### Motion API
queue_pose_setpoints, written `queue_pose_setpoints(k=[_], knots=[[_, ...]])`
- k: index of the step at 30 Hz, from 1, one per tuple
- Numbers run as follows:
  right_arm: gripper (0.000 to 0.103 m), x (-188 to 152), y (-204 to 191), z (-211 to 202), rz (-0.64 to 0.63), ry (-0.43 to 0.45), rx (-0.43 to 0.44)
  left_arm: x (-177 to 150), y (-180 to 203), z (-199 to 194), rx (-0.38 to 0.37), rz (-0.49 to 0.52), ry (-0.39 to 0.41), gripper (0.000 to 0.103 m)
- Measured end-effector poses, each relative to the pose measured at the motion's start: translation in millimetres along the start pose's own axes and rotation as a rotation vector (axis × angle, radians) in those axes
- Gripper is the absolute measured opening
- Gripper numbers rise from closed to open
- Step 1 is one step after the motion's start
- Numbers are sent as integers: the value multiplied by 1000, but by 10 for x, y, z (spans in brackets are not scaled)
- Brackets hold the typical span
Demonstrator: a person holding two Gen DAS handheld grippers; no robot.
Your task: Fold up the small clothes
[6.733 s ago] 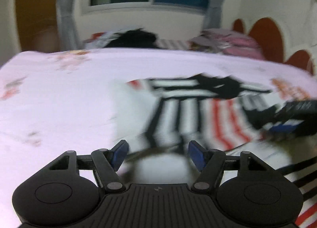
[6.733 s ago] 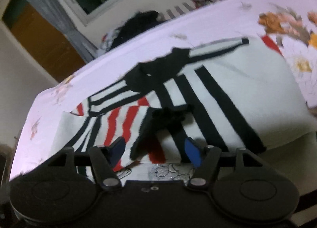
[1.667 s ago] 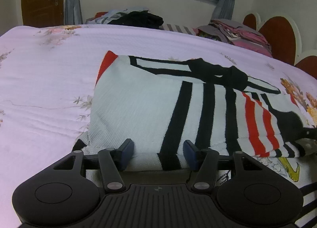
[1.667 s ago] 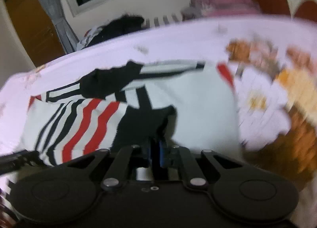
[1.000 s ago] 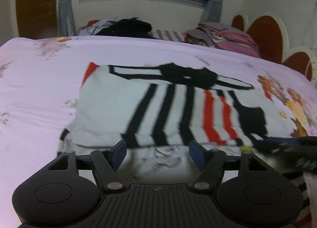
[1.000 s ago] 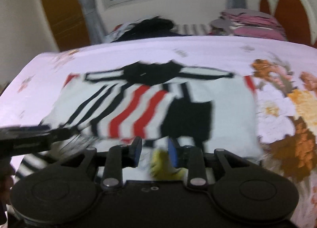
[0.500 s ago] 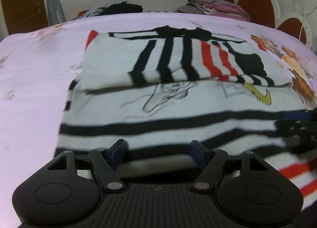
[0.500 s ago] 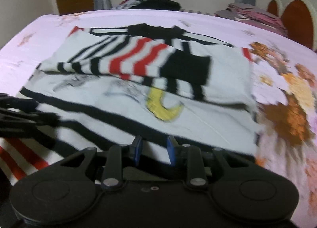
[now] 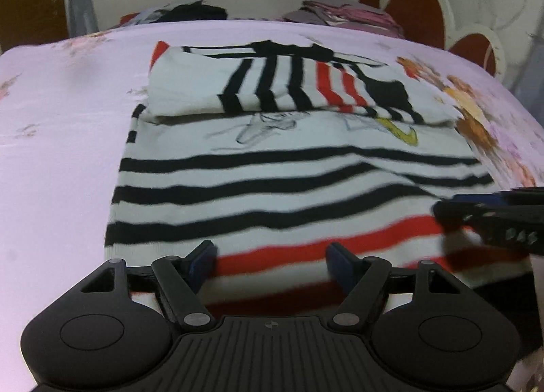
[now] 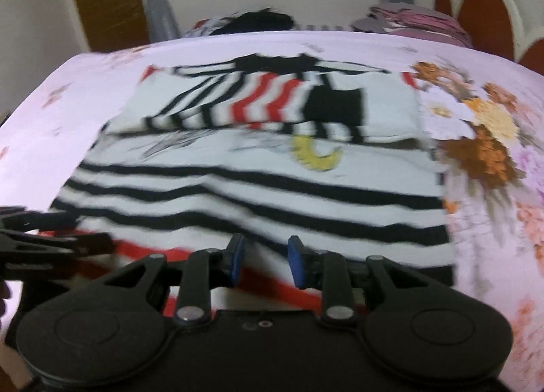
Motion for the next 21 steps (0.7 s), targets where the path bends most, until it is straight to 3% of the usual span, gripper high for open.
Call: queue_pose_setpoints(k=[4, 21], knots=[[28, -205, -19, -6, 13, -39, -52, -164, -52, -42, 14, 21, -11, 72], [32, -645, 120, -520, 83, -11, -171, -370, -324, -247, -4, 3, -31, 73]])
Point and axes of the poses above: each gripper's, at about its wrist camera, not at the fingertips, and z roughly the way its jaws point, y to its right, x to its top, the point moved 3 cm from there along z, roughly the way its jaws point, and after that the axes turned 15 degrees about x, right-handed, at the moved point
